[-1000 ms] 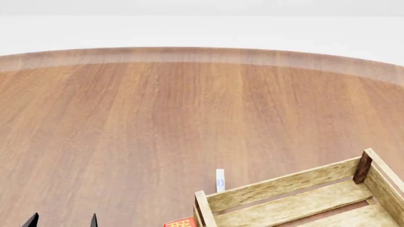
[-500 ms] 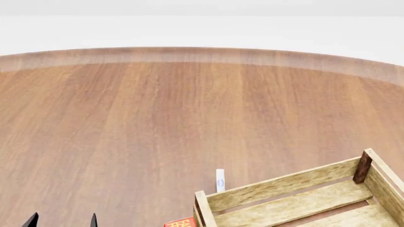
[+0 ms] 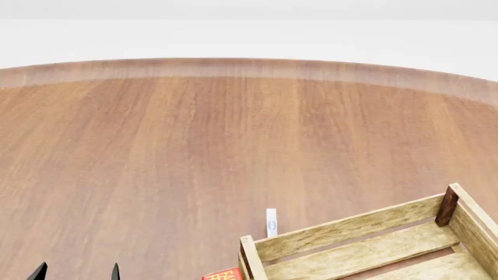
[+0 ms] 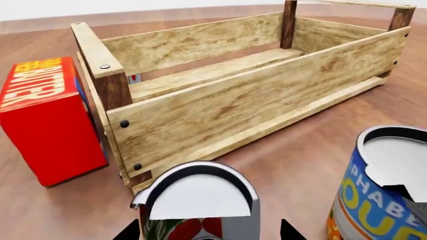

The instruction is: Pick up the tomato sauce, and put it in the wooden tray.

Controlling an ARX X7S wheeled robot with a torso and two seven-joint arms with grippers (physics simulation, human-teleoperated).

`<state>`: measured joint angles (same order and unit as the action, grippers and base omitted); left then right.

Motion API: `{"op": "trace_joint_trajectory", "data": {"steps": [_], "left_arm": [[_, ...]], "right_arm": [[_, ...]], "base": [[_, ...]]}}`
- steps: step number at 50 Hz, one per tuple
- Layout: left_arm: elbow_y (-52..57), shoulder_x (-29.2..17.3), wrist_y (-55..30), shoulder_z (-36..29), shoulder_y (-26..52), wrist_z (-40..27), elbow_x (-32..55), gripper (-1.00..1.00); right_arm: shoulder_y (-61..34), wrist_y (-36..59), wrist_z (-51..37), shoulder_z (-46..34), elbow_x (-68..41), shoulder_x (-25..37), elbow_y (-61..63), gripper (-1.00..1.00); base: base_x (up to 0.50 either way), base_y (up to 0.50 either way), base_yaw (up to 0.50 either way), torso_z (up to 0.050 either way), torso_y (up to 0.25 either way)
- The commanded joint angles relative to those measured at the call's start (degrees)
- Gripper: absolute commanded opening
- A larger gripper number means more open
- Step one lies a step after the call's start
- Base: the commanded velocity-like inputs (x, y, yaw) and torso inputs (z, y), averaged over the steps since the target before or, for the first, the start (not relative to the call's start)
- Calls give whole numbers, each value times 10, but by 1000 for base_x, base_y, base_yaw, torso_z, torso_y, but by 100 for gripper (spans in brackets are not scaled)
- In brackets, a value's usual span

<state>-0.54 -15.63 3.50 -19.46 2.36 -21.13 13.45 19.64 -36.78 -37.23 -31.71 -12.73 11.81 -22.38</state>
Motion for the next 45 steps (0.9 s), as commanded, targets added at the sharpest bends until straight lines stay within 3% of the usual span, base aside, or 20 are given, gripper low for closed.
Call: {"op": "trace_joint_trajectory", "data": {"steps": [1,5,6,22,36,45], "left_arm": [[-3,-1,3,-2,1,-1,1,100],[-7,-1,5,-3,3,-1,1,100],[-7,-1,5,-3,3,-1,1,100],[-1,-4,3,-6,1,-5,3,100],[2,-6,1,-8,1,-7,4,100],[0,-7,2,-10,2,-8,4,100]], "right_arm": [[-8,3,5,-3,-5,-1,-12,100],[-12,10,6,-8,-1,-1,-15,100],[-13,8,6,-8,-1,-2,-19,-100],[-17,5,6,-10,-4,-4,-28,-100],[38,-6,-118,15,178,19,90,-100],[39,15,-116,13,188,27,121,-100]], "base": [[0,0,0,0,0],[0,0,0,0,0],[0,0,0,0,0],[1,0,1,0,0],[0,0,0,0,0],[0,0,0,0,0]]}}
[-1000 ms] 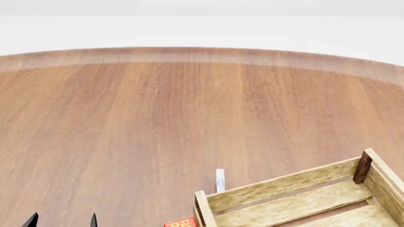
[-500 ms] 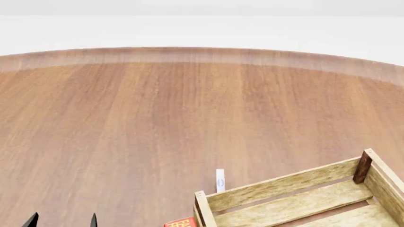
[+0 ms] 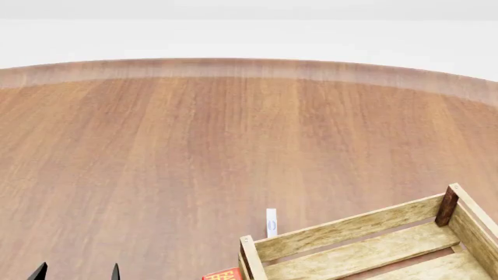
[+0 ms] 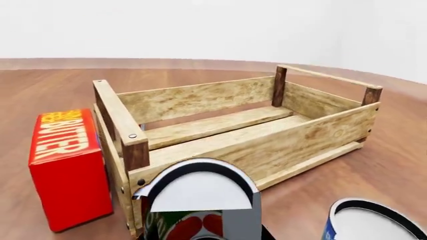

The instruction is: Pick up the tomato sauce, and put it in the wooden tray.

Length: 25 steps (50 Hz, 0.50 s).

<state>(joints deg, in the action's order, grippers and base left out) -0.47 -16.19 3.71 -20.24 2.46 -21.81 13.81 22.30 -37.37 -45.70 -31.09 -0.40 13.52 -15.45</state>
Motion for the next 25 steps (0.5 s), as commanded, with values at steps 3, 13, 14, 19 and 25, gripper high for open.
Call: {"op": "trace_joint_trajectory", "data": {"steps": [3,13,14,19,25], "left_arm": [[-3,-1,1,-3,2,-1,1,100],[-3,-2,1,-4,4,-2,2,100],[-2,-2,1,-5,3,-2,2,100],[2,-4,-1,-5,2,-4,3,100],[3,-5,0,-6,1,-5,4,100]], "right_arm": [[21,27,-38,10,80,16,77,-100],[38,40,-47,11,121,29,132,-100],[44,44,-48,12,125,31,144,-100],[65,45,-57,15,151,40,186,-100],[69,64,-45,15,151,48,223,-100]], "base": [[0,0,0,0,0],[0,0,0,0,0],[0,0,0,0,0],[0,0,0,0,0],[0,0,0,0,0]]}}
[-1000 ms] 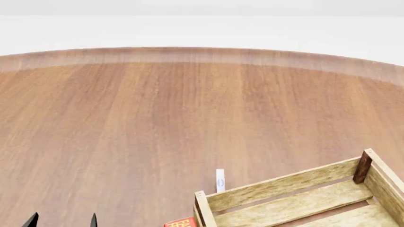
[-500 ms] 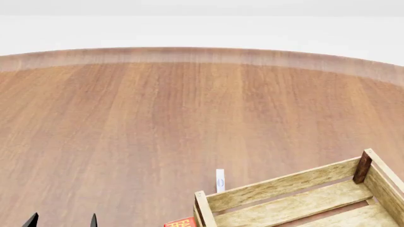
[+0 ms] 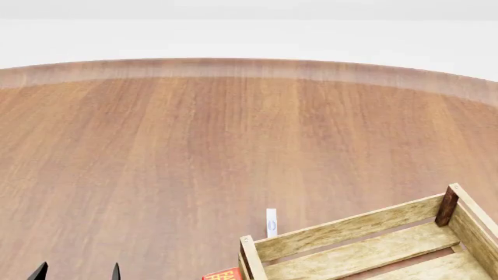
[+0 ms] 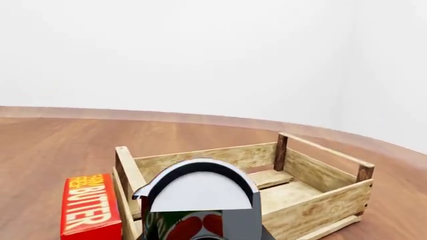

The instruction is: Pick up the tomato sauce, and put it in the wooden tray.

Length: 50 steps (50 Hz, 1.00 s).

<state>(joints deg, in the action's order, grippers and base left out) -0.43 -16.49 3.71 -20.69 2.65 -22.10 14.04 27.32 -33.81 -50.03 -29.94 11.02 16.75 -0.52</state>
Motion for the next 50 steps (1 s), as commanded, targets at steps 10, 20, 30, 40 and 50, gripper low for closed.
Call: {"op": "trace_joint_trajectory", "data": {"steps": [10,20,30,40,50], "left_arm": [[1,-3,0,-2,0,-2,4,100],[1,-4,-1,-4,2,-3,6,100],[-2,-4,1,-6,4,-4,5,100],[-3,-5,3,-8,4,-5,4,100],[-3,-6,5,-10,2,-7,5,100]], "right_arm": [[16,68,22,10,18,33,132,-100],[-15,138,64,32,-54,53,211,-100],[-56,232,79,73,-91,61,293,-100],[-153,336,103,101,-160,59,279,-100],[-224,359,115,107,-171,45,196,-100]], "base": [[0,0,0,0,0],[0,0,0,0,0],[0,0,0,0,0],[0,0,0,0,0],[0,0,0,0,1]]}}
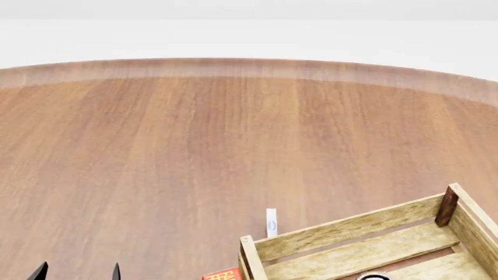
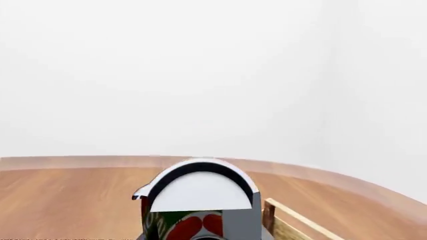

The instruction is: Pick up the tomato sauce, and put it in the wooden tray.

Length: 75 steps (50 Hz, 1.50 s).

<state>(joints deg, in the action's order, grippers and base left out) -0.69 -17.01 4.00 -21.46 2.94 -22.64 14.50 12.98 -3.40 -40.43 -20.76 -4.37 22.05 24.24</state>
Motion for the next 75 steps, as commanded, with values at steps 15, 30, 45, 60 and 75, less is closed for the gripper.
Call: {"op": "trace_joint_trajectory", "data": {"steps": [15,30,45,60,75], "left_arm": [[-2,-2,1,-4,1,-4,2,100],[-3,-3,2,-5,3,-4,4,100],[-8,-4,8,-7,3,-4,5,100],[-7,-6,7,-9,4,-5,7,100],[-4,-7,5,-11,5,-9,8,100]], "right_arm": [[-213,123,43,20,-23,-18,-169,-100],[-385,177,77,14,-27,-46,-349,-100],[-542,-29,151,9,-36,-114,-742,-100],[-636,-94,267,55,-70,-156,-992,-100],[-627,-8,345,178,-26,-158,-992,-100]], "base": [[0,0,0,0,0],[0,0,0,0,0],[0,0,0,0,1],[0,0,0,0,0],[0,0,0,0,1]]}}
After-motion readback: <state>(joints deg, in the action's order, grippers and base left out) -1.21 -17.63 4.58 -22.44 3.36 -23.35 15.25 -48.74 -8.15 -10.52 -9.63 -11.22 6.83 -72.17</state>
